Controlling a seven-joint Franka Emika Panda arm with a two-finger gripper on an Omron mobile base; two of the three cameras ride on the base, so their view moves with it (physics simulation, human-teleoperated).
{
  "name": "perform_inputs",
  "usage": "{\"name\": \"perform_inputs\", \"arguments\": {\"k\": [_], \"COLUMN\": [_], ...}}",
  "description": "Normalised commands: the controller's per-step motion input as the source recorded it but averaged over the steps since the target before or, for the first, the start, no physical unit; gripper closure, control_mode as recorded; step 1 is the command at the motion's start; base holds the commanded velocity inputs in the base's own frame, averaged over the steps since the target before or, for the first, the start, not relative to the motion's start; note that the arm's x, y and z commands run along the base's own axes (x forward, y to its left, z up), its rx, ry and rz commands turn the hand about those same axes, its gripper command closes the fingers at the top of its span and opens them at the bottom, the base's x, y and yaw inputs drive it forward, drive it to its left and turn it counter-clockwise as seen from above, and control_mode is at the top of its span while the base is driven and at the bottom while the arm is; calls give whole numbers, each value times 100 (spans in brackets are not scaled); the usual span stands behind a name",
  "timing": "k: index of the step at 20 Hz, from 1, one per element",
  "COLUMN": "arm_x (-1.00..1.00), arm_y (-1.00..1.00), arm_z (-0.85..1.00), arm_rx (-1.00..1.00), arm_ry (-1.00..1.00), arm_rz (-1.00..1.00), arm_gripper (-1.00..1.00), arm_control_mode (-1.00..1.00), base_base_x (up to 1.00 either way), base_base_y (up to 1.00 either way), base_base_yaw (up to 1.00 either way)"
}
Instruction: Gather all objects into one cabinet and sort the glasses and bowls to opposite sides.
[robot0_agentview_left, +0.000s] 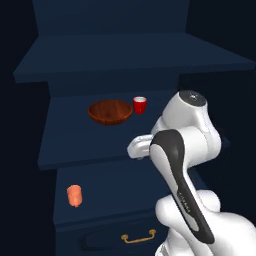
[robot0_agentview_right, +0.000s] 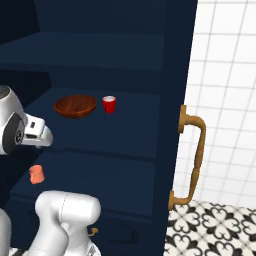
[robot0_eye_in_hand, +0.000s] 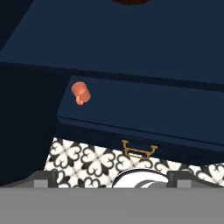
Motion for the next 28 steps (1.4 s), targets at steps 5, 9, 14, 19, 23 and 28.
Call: {"name": "perform_inputs", "arguments": {"k": [5,9,14,19,23,28], "arm_x": [-53,-19,9,31,34,15], "arm_y": [89,34,4,10,40,22], "arm_z": [-22,-51,-63,-64,-72,-78], "arm_rx": [0,1,0,0,0,0], "arm_ry": [0,0,0,1,0,0], "arm_rz": [0,0,0,0,0,0], "arm_gripper": [-100,-100,-100,-100,-100,-100], "arm_control_mode": [-100,-100,-100,-100,-100,-100], "base_base_x": [0,0,0,0,0,0], "base_base_y": [0,0,0,0,0,0], "base_base_yaw": [0,0,0,0,0,0]}}
